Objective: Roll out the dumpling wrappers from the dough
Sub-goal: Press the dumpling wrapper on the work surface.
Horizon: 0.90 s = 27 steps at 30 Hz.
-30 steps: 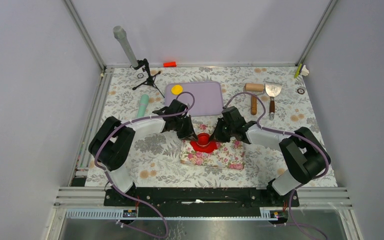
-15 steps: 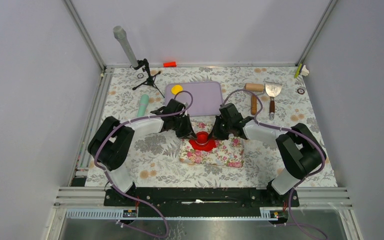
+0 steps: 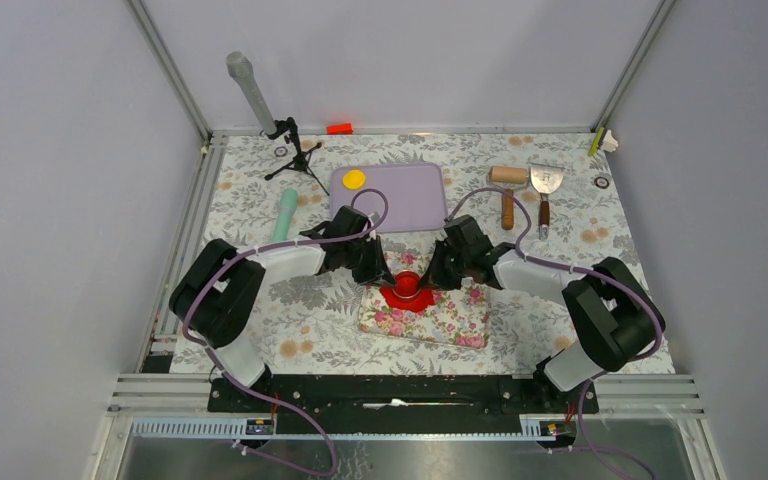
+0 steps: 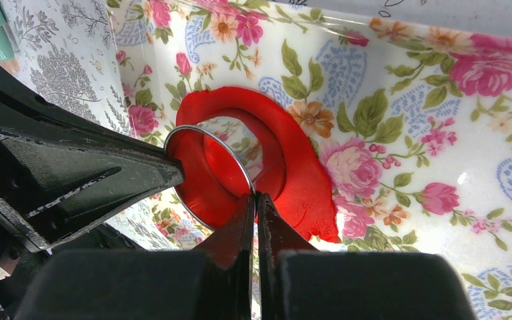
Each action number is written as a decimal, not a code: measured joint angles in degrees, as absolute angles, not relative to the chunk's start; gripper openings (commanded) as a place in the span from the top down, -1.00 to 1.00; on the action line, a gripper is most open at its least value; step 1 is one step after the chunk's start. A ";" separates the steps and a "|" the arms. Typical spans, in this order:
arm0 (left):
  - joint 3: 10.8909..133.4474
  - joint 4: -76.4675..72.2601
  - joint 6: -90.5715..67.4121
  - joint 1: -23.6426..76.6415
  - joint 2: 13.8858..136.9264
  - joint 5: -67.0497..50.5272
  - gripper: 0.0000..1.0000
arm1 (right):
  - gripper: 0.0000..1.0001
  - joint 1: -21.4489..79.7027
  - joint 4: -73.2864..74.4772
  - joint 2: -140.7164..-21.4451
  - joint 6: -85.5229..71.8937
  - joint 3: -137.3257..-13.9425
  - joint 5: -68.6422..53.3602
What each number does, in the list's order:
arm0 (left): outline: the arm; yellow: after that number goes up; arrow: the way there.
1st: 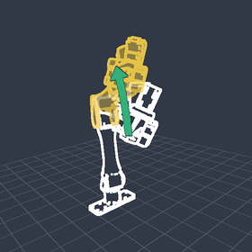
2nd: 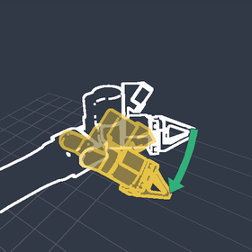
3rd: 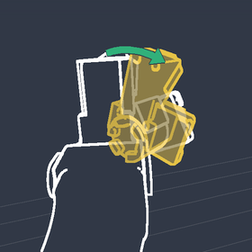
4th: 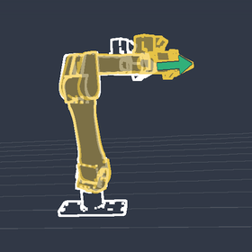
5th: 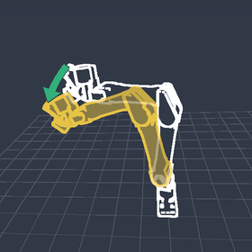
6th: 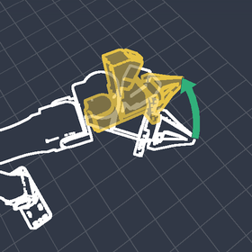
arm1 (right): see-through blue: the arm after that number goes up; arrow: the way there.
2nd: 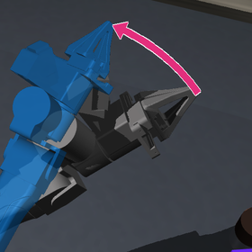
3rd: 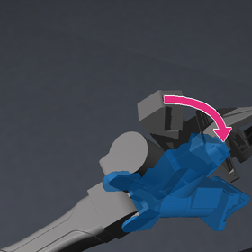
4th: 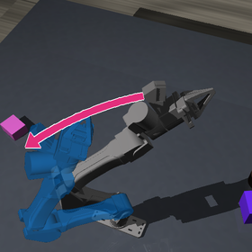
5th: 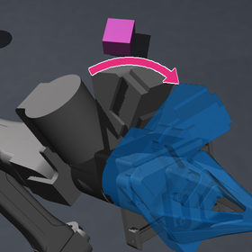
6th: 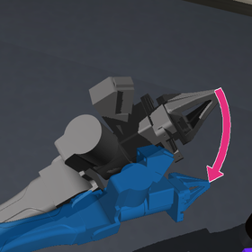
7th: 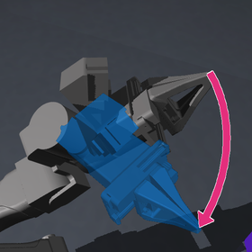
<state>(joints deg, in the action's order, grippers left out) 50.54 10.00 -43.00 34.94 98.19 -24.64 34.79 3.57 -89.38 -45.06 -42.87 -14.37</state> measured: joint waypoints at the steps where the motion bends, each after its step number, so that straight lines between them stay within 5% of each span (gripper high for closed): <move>1: 50.54 10.00 -42.98 34.94 98.15 -24.62 1.00 | 1.00 34.79 3.27 -89.34 -45.08 -42.65 -14.46; 27: 57.93 20.16 -41.54 33.69 102.21 -25.30 1.00 | 1.00 33.17 -2.83 -92.51 -46.00 -40.80 -20.14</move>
